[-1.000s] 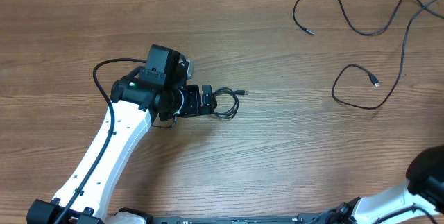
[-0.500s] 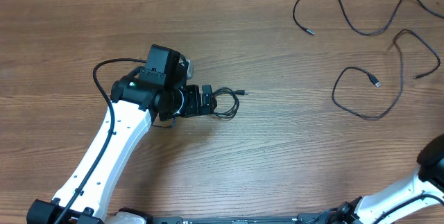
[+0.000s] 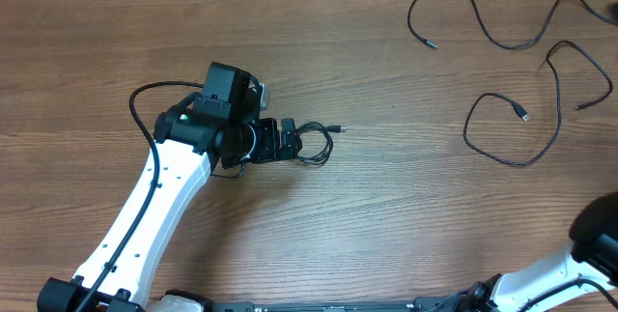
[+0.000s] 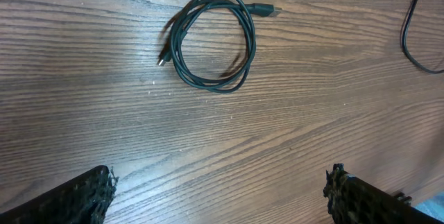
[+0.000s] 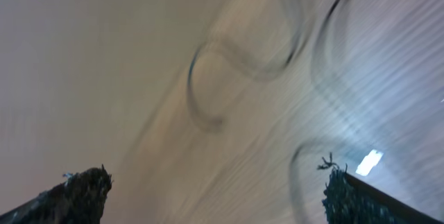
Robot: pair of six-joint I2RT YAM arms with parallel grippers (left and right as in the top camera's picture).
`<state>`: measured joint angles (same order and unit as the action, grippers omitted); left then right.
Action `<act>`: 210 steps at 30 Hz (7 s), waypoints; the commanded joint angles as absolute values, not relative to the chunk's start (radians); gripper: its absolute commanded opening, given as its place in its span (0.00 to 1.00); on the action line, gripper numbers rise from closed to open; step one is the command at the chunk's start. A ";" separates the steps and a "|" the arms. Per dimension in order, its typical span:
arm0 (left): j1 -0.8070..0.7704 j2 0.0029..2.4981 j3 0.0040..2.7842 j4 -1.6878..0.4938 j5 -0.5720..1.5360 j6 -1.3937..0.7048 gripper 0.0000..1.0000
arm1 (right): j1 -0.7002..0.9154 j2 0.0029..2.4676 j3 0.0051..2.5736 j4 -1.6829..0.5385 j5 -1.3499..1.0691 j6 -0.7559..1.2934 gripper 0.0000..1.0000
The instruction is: Untangle cables
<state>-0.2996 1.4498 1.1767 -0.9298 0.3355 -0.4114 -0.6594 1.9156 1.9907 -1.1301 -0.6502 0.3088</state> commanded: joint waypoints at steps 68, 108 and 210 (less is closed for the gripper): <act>-0.303 1.455 1.186 -0.930 0.329 -0.404 1.00 | -0.249 2.317 1.743 -1.019 0.051 0.856 0.42; -0.303 1.455 1.186 -0.930 0.329 -0.404 1.00 | -0.087 2.143 1.909 -1.256 -0.456 -0.224 0.04; -0.303 1.455 1.186 -0.930 0.329 -0.404 1.00 | -0.639 2.320 1.818 -0.723 0.059 0.366 0.73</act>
<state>-0.2996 1.4498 1.1767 -0.9298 0.3355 -0.4114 -0.6453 2.3161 1.8370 -0.7425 0.0483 0.3649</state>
